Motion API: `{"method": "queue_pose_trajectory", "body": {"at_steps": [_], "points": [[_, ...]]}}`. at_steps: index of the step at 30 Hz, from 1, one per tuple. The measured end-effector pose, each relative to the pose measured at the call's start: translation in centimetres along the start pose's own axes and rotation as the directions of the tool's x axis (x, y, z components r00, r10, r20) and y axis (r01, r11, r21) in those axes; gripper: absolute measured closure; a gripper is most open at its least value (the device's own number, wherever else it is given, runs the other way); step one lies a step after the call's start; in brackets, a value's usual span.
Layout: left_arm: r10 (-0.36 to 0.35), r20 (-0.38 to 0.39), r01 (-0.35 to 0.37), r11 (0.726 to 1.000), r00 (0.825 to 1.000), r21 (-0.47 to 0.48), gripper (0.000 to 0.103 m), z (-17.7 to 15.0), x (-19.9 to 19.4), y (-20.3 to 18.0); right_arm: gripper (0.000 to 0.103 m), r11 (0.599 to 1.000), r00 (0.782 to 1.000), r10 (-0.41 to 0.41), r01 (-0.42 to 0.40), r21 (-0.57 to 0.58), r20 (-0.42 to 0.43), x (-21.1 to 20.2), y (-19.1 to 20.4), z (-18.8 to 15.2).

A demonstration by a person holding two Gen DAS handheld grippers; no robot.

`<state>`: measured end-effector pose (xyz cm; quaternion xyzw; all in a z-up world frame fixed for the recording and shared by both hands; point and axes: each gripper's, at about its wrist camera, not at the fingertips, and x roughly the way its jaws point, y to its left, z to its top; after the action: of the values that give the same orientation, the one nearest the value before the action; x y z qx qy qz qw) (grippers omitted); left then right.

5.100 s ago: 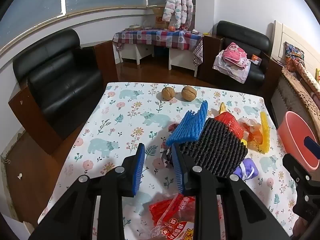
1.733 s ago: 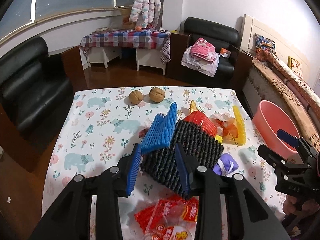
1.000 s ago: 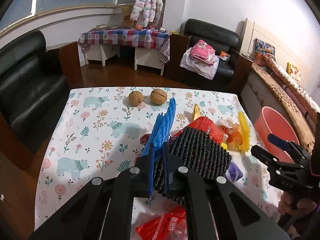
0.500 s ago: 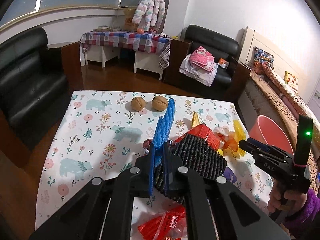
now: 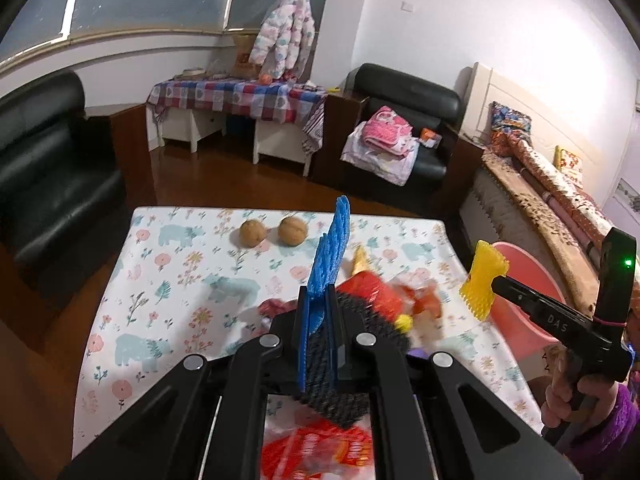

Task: Collect trash
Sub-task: 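Grasp the yellow foam net with the right tool while the left tool holds the blue net, then carry both nets over the pink bucket and open both tools to drop them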

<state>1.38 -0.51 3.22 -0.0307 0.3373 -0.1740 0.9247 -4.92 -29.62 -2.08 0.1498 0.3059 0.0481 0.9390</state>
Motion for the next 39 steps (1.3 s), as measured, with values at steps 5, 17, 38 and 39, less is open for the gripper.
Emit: {"method": "queue_pose_trajectory", "body": {"at_steps": [5, 17, 38, 39], "points": [[-0.071, 0.019, 0.07, 0.997, 0.997, 0.029, 0.096, 0.9, -0.7, -2.8, 0.092, 0.999, 0.998, -0.025, 0.023, 0.025, 0.063, -3.1, -1.7, 0.9], [-0.279, -0.022, 0.279, 0.946, 0.96, 0.164, 0.096, 2.0, 0.2, -14.1, 0.092, 0.971, 0.977, -0.196, 0.182, 0.156, 0.08, -7.8, -9.5, -0.2], [-0.321, -0.242, 0.383, 0.879, 0.916, 0.283, 0.096, -0.7, 10.0, -27.8, 0.092, 0.942, 0.971, -0.239, 0.233, 0.24, -0.005, -6.1, -15.2, -2.7], [-0.315, -0.25, 0.38, 0.881, 0.916, 0.282, 0.096, -0.8, 10.4, -28.0, 0.092, 0.941, 0.971, -0.238, 0.233, 0.244, -0.008, -6.0, -15.3, -2.7]]}}
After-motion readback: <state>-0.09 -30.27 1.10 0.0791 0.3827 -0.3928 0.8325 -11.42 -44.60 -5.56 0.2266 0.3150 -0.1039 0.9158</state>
